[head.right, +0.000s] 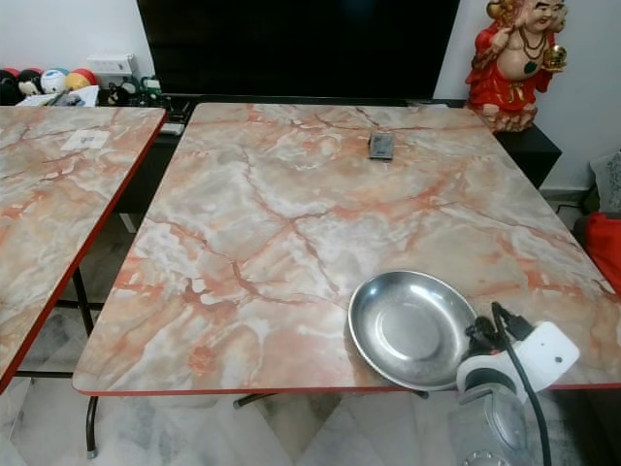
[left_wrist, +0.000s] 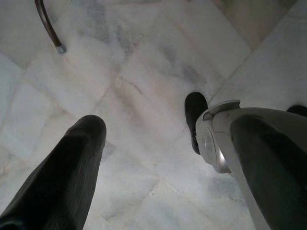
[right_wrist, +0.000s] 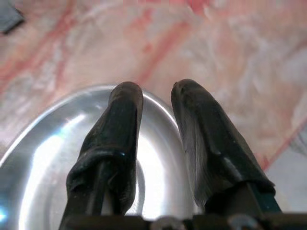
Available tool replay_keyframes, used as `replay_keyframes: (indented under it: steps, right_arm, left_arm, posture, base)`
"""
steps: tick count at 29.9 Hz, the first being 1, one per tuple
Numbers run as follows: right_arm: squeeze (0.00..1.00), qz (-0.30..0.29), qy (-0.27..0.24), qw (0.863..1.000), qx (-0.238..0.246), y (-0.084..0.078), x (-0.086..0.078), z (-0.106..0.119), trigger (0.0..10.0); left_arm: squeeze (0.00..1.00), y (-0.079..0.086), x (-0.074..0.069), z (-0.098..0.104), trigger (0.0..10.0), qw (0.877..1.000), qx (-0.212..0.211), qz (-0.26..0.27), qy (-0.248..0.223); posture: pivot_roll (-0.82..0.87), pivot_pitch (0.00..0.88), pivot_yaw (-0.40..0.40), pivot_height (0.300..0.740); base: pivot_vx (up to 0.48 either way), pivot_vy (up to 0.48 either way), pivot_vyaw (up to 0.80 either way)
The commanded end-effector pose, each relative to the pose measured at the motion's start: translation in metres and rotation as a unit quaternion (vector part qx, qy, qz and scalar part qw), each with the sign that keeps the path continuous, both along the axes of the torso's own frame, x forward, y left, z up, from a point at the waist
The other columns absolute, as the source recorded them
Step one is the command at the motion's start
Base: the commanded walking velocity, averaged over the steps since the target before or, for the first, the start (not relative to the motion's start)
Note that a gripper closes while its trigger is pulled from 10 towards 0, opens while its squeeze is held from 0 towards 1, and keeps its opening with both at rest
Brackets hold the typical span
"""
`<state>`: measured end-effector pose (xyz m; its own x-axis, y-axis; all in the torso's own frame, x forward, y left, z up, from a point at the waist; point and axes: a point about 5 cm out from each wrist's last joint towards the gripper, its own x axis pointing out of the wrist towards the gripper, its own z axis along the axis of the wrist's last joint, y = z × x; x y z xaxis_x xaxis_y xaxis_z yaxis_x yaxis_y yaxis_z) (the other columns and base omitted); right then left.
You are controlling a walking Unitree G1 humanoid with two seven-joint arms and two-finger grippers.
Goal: Setting the table
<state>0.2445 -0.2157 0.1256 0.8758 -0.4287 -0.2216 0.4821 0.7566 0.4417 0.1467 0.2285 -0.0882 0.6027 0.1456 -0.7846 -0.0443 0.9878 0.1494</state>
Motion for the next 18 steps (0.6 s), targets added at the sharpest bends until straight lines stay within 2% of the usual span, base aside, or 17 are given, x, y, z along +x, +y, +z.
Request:
replay_keyframes:
  steps: [1, 6, 7, 9, 12, 16, 18]
  right_arm:
    - [0.0, 0.015, -0.037, 0.999, -0.032, 0.002, 0.003, 0.015, 10.0]
    - [0.0, 0.024, -0.054, 0.996, -0.061, -0.008, 0.011, 0.021, 10.0]
    - [0.0, 0.057, -0.058, 0.991, -0.107, -0.01, 0.019, 0.024, 10.0]
    - [0.0, 0.095, -0.066, 0.983, -0.139, -0.008, 0.027, 0.025, 10.0]
    - [0.0, 0.132, -0.069, 0.978, -0.144, 0.0, 0.038, 0.021, 10.0]
    - [0.0, 0.203, -0.072, 0.964, -0.157, 0.023, 0.047, 0.012, 10.0]
    - [0.0, 0.218, -0.076, 0.96, -0.158, 0.029, 0.049, 0.011, 10.0]
  left_arm:
    - [0.0, 0.001, -0.005, -0.002, 10.0, 1.0, 0.003, 0.002, 0.005]
    - [0.0, 0.003, -0.003, 0.0, 10.0, 1.0, 0.006, 0.012, 0.0]
    - [0.0, 0.003, -0.001, 0.0, 10.0, 1.0, 0.005, 0.016, -0.003]
    - [0.0, 0.003, 0.001, 0.001, 10.0, 1.0, 0.005, 0.017, -0.005]
    - [0.0, 0.003, 0.002, 0.001, 10.0, 1.0, 0.005, 0.016, -0.006]
    - [0.0, 0.005, 0.002, 0.002, 10.0, 1.0, 0.007, 0.02, -0.005]
    - [0.0, 0.006, 0.001, 0.002, 10.0, 1.0, 0.009, 0.023, -0.005]
  posture:
    - [-0.06, 0.069, -0.033, 0.74]
    - [-0.06, 0.061, -0.036, 0.74]
    - [-0.06, 0.059, -0.036, 0.74]
    - [-0.06, 0.058, -0.033, 0.74]
    - [-0.07, 0.055, -0.031, 0.74]
    - [-0.05, 0.056, -0.023, 0.74]
    - [-0.04, 0.058, -0.023, 0.74]
  base:
    - [0.0, 0.0, 0.0]
    - [0.0, 0.0, 0.0]
    - [0.0, 0.0, 0.0]
    - [0.0, 0.0, 0.0]
    - [0.0, 0.0, 0.0]
    - [0.0, 0.0, 0.0]
    - [0.0, 0.0, 0.0]
